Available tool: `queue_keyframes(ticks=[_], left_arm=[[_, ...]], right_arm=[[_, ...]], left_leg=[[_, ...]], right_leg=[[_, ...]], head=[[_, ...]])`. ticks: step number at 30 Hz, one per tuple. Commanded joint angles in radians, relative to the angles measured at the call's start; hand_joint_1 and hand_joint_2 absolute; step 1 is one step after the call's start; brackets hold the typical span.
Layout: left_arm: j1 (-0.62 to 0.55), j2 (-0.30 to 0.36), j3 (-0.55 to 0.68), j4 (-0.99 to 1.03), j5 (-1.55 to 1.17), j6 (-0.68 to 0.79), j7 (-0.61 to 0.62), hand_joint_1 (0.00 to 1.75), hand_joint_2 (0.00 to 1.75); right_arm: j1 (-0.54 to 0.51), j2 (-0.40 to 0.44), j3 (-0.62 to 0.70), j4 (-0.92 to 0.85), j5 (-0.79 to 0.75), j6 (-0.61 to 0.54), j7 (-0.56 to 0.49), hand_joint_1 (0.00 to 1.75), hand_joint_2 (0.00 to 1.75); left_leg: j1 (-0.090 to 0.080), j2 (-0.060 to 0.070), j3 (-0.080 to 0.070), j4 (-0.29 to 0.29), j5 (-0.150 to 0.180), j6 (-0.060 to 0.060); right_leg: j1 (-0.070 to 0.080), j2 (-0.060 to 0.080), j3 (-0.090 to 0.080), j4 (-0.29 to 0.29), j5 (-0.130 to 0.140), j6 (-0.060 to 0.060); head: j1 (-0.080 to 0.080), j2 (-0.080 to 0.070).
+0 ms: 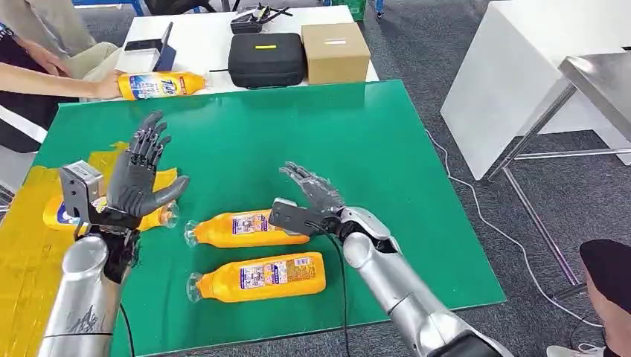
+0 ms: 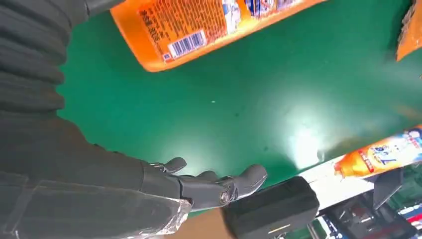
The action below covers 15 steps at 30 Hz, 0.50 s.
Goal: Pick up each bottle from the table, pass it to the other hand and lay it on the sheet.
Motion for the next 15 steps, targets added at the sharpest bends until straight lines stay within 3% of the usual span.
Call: queue_keyframes(ticks=[1, 5, 15], left_arm=[[-0.018, 0.014, 0.032, 0.089, 0.012, 0.010, -0.006, 0.00, 1.75], [-0.022, 0.014, 0.044, 0.106, 0.018, 0.011, -0.008, 0.00, 1.75], [-0.017, 0.009, 0.066, 0.128, 0.015, 0.017, -0.007, 0.00, 1.75]], right_arm=[[0.013, -0.040, 0.156, -0.043, -0.016, 0.018, -0.005, 0.00, 1.75], [0.020, -0.049, 0.189, -0.058, 0.000, 0.013, 0.013, 0.00, 1.75], [-0.039, -0.033, 0.215, 0.102, -0.036, -0.001, 0.045, 0.00, 1.75]], left_leg=[[0.000, 0.001, 0.003, -0.001, -0.001, -0.001], [0.000, 0.000, 0.002, -0.001, 0.000, -0.001], [0.000, 0.002, 0.004, -0.002, 0.000, -0.002]], right_leg=[[0.000, 0.000, 0.002, -0.001, 0.000, 0.000], [0.000, -0.001, 0.002, -0.001, -0.001, 0.000], [0.000, 0.000, 0.004, -0.002, 0.000, 0.000]], head=[[0.000, 0.000], [0.000, 0.000], [0.000, 0.000]])
